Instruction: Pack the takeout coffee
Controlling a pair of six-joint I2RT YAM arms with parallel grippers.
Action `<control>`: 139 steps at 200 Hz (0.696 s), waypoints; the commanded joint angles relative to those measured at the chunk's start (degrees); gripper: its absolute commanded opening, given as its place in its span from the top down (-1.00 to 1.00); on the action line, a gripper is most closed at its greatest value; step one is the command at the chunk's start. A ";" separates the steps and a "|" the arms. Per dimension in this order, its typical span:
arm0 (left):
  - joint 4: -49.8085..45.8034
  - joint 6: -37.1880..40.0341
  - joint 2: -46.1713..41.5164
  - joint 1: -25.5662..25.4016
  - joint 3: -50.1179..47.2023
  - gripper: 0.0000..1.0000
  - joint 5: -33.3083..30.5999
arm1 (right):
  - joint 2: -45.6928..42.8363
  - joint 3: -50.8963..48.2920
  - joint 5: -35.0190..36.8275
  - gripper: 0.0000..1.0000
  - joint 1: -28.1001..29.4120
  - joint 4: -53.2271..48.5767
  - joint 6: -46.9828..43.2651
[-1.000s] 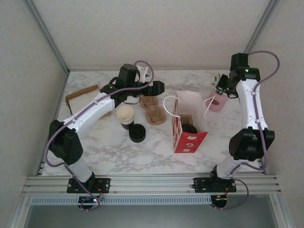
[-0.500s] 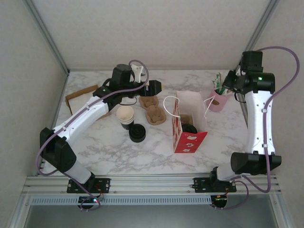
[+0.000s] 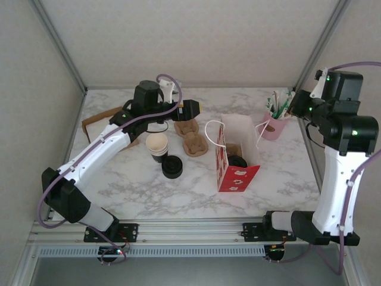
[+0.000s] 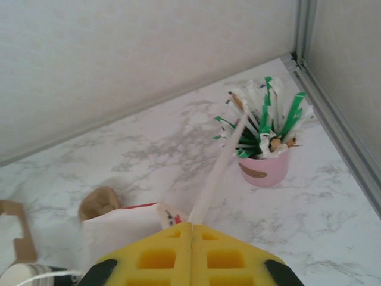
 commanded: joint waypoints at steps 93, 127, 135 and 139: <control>1.73 -1.33 -4.86 -0.91 -3.71 -0.89 -1.55 | -7.87 -0.51 -28.71 0.88 0.67 -1.11 -0.22; 1.69 -1.67 -5.66 -1.31 -4.53 -0.89 -2.35 | -10.39 -5.72 -32.80 0.86 0.98 -0.26 -0.58; 1.71 -1.70 -5.68 -1.31 -4.71 -0.89 -2.52 | -10.70 -6.72 -32.68 0.85 0.98 -0.55 -0.67; 1.63 -1.69 -5.71 -1.33 -4.80 -0.89 -2.55 | -10.82 -7.35 -32.67 0.85 1.02 -0.64 -0.74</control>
